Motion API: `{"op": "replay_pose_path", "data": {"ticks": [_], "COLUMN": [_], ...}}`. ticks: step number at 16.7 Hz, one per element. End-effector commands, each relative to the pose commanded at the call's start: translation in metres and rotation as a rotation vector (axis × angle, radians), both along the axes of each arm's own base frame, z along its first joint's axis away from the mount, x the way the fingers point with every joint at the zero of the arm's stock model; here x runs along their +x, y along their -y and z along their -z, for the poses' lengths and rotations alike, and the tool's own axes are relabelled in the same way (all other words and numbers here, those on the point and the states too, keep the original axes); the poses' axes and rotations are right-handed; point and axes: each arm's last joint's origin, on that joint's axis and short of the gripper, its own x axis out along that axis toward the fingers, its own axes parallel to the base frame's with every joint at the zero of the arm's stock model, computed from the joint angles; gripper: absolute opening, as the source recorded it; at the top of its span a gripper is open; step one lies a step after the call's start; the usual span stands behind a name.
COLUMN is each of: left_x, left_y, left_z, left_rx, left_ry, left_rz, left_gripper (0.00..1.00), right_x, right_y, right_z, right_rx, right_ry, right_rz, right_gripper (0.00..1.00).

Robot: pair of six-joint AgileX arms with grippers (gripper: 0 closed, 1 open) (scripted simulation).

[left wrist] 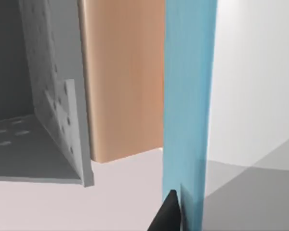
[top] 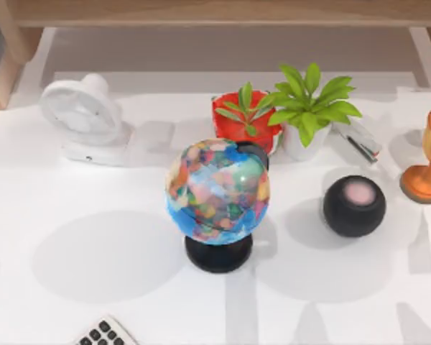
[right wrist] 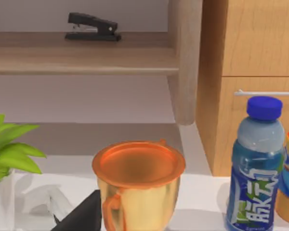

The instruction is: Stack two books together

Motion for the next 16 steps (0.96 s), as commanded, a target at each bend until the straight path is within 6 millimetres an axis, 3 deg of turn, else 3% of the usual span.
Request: {"op": "replay_pose_path", "data": {"ticks": [10, 16], "left_x": [0.0000, 0.0000], "left_y": [0.0000, 0.0000], "left_z": [0.0000, 0.0000], "left_rx": [0.000, 0.000], "left_ry": [0.000, 0.000], "left_rz": [0.000, 0.000], "left_gripper": [0.98, 1.00], "right_x": [0.0000, 0.0000], "right_y": [0.0000, 0.0000], "right_z": [0.0000, 0.0000], "right_rx": [0.000, 0.000], "right_ry": [0.000, 0.000], "right_rz": [0.000, 0.000], "right_gripper": [1.00, 1.00]}}
